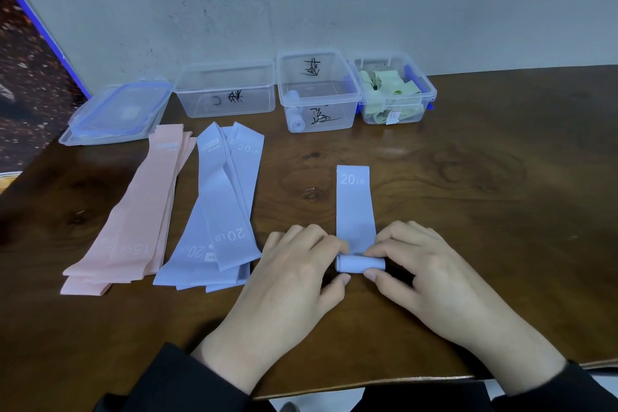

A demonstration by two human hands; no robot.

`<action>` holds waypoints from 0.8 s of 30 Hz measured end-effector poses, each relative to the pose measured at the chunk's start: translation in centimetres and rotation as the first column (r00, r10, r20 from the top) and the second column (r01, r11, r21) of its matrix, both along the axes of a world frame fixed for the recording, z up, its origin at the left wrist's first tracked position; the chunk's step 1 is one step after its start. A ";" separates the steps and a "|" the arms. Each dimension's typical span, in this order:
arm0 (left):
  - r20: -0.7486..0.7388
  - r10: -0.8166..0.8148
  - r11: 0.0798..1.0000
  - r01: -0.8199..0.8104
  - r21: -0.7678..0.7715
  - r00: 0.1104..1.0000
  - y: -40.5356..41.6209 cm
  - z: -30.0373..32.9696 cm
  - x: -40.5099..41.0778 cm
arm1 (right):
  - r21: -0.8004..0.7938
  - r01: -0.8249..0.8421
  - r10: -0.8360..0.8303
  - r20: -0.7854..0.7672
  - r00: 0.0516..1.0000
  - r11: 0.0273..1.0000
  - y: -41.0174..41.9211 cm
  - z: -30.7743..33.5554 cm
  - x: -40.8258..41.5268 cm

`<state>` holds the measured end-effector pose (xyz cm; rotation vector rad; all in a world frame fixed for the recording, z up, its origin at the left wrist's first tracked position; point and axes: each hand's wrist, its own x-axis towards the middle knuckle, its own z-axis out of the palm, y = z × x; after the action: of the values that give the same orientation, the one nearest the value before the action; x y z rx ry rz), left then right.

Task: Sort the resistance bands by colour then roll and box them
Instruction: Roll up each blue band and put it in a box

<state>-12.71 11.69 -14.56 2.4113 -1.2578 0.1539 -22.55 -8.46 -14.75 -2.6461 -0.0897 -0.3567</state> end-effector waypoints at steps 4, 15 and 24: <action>0.008 -0.007 1.000 0.007 0.004 1.000 0.0 0.0 0.0 | 0.007 -0.006 0.006 -0.014 1.000 1.000 0.0 0.1 0.0; 0.018 -0.004 1.000 0.004 -0.008 1.000 0.0 -0.1 0.0 | 0.012 -0.002 0.002 -0.016 1.000 1.000 -0.1 0.0 0.0; 0.016 -0.003 1.000 0.003 -0.002 1.000 0.0 -0.1 0.0 | -0.002 -0.024 0.024 -0.005 1.000 1.000 -0.1 0.0 0.1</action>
<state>-12.72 11.66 -14.65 2.4104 -1.2679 0.1735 -22.49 -8.52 -14.75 -2.6457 -0.1195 -0.3421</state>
